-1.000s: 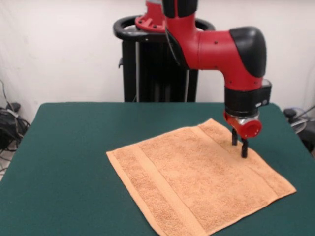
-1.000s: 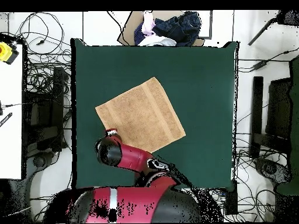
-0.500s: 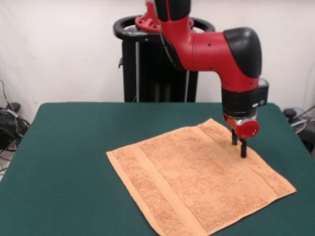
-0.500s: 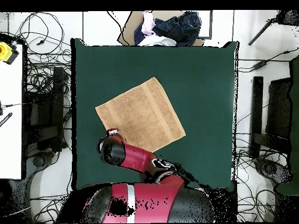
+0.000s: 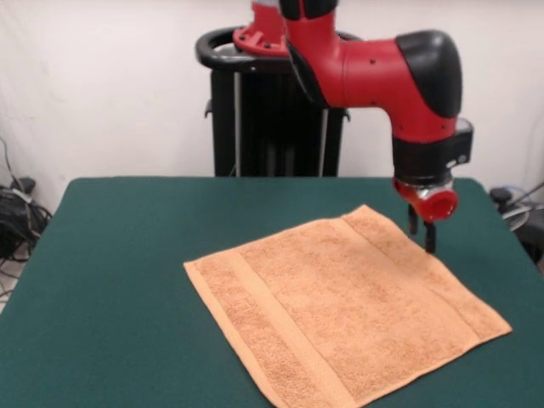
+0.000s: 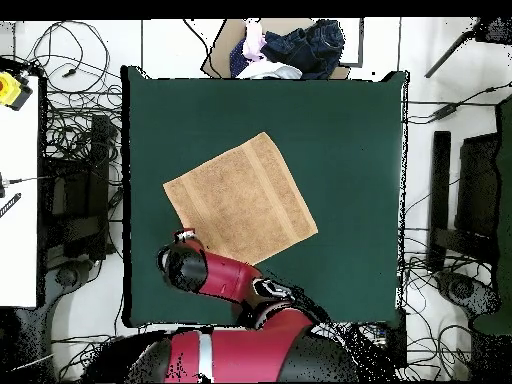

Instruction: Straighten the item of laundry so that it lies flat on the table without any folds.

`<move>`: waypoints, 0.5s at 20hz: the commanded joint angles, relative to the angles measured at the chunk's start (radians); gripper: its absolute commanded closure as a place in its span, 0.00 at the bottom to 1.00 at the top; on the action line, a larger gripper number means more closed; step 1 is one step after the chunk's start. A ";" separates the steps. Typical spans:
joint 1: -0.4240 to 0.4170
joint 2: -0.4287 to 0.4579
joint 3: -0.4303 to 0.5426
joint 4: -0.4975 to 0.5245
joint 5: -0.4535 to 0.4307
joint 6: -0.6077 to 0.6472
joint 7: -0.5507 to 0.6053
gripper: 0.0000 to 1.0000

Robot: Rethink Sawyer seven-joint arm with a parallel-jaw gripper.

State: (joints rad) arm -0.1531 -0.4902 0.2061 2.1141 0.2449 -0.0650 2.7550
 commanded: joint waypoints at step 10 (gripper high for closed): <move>0.154 -0.199 -0.229 -0.086 0.033 0.234 0.074 0.00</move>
State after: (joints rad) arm -0.0426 -0.6255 0.0926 2.1146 0.2441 0.0753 2.7550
